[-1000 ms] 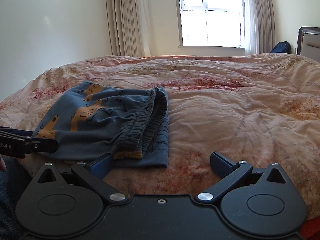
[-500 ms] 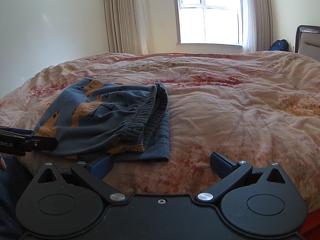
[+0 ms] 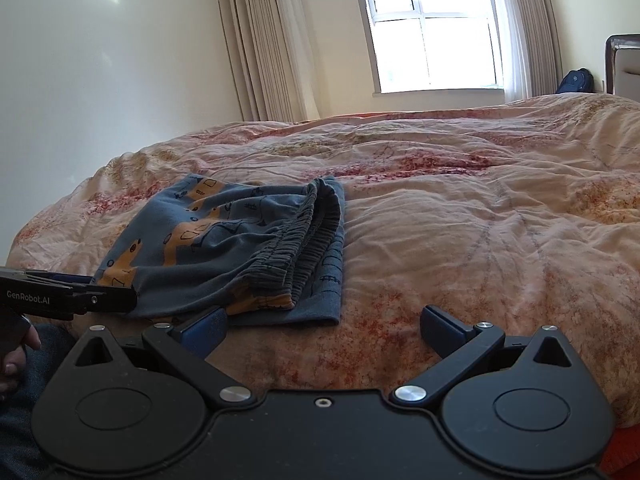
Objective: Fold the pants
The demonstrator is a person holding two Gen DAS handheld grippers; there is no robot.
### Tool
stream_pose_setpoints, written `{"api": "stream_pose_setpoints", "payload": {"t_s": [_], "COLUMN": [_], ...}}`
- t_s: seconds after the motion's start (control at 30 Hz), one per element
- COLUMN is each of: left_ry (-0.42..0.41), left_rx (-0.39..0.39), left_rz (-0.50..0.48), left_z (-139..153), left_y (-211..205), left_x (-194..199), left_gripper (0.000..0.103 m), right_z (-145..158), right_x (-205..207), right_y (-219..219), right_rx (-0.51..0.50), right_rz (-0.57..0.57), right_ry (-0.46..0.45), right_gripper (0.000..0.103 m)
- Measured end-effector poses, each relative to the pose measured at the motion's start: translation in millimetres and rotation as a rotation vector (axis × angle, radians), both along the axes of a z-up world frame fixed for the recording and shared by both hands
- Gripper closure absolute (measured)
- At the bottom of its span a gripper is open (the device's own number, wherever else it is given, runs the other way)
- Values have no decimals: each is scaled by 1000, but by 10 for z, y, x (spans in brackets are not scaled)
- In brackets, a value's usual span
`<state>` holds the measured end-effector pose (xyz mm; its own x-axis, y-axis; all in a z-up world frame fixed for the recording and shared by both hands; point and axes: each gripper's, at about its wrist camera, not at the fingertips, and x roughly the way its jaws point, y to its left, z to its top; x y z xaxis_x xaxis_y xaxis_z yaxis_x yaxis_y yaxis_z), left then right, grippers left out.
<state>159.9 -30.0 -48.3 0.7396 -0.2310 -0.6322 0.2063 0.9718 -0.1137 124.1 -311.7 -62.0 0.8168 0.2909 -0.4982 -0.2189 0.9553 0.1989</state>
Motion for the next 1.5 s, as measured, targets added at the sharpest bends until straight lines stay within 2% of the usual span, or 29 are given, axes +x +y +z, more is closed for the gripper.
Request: {"api": "stream_pose_setpoints", "payload": {"t_s": [0.27, 0.43, 0.6, 0.67, 0.8, 0.9, 1.13, 1.3, 1.5], "left_ry": [-42, -59, -24, 11, 20, 12, 16, 23, 8], "left_rx": [4, -15, -33, -32, -19, -24, -144, -167, -142], "left_rz": [-32, -10, 27, 45, 57, 79, 168, 208, 203], "left_z": [160, 219, 140, 89, 85, 111, 120, 88, 93], "left_y": [3, 17, 44, 58, 31, -6, 100, 138, 107], "left_x": [-22, 135, 383, 451, 475, 476, 558, 648, 639], "left_gripper": [0, 0, 0, 0, 0, 0, 0, 0, 0], "right_z": [97, 104, 49, 35, 24, -28, -162, -333, -483], "right_x": [49, 268, 590, 694, 857, 1007, 1191, 1187, 1144], "right_y": [-290, -318, -256, -247, -301, -382, -435, -499, -605], "right_rx": [185, 233, 278, 301, 349, 406, 466, 493, 560], "right_rz": [5, 30, 63, 69, 56, 84, 226, 261, 292], "right_ry": [-51, -52, -43, -59, -95, -92, -111, -133, -178], "right_gripper": [0, 0, 0, 0, 0, 0, 0, 0, 0]}}
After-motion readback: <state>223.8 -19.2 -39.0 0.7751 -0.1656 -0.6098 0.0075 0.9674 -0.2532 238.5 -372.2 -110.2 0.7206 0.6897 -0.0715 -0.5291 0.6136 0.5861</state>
